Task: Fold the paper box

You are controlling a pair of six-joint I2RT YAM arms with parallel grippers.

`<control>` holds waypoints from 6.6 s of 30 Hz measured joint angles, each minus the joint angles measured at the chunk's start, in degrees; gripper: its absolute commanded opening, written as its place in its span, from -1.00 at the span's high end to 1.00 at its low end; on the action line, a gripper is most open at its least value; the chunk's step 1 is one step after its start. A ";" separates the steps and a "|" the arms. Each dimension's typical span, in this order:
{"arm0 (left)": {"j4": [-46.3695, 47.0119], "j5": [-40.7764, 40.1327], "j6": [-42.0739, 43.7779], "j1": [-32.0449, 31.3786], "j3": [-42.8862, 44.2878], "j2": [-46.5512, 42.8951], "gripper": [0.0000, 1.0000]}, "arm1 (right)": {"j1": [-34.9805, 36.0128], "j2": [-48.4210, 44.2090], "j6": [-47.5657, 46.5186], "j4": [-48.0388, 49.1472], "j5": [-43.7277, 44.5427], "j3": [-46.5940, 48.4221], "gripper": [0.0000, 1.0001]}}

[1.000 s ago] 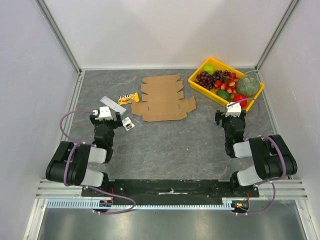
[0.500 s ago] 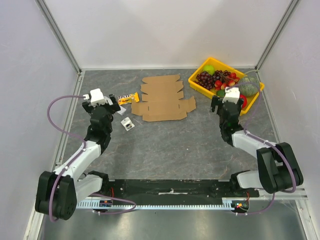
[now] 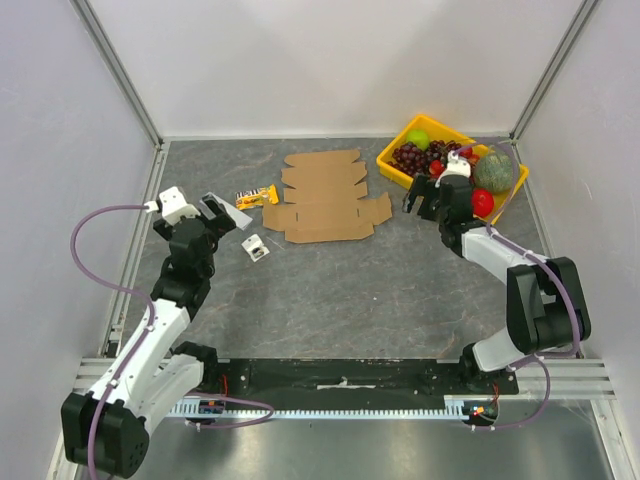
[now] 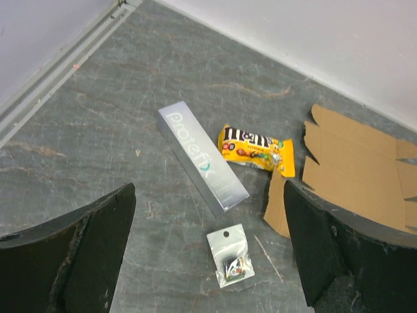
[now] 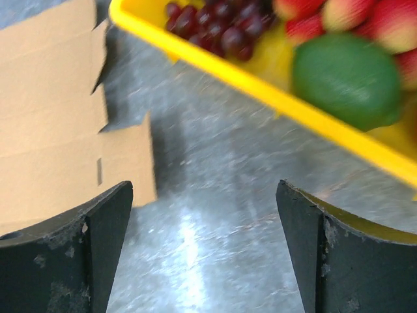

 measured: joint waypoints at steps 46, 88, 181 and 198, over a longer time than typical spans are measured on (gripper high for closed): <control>-8.11 15.34 -3.17 0.00 3.13 2.89 -0.81 | 14.43 19.69 44.98 35.54 -8.48 -12.22 -0.49; -8.09 16.96 -3.19 0.00 3.13 3.06 -0.78 | 16.72 13.66 27.34 22.86 -6.99 -7.50 1.00; 38.64 -7.58 76.24 -53.16 19.45 34.21 -0.71 | 16.65 3.34 -26.77 -70.71 -25.18 59.63 0.80; 19.89 10.49 63.60 -41.35 21.33 22.99 -0.40 | 16.65 3.34 -26.80 -70.69 -25.49 59.60 0.80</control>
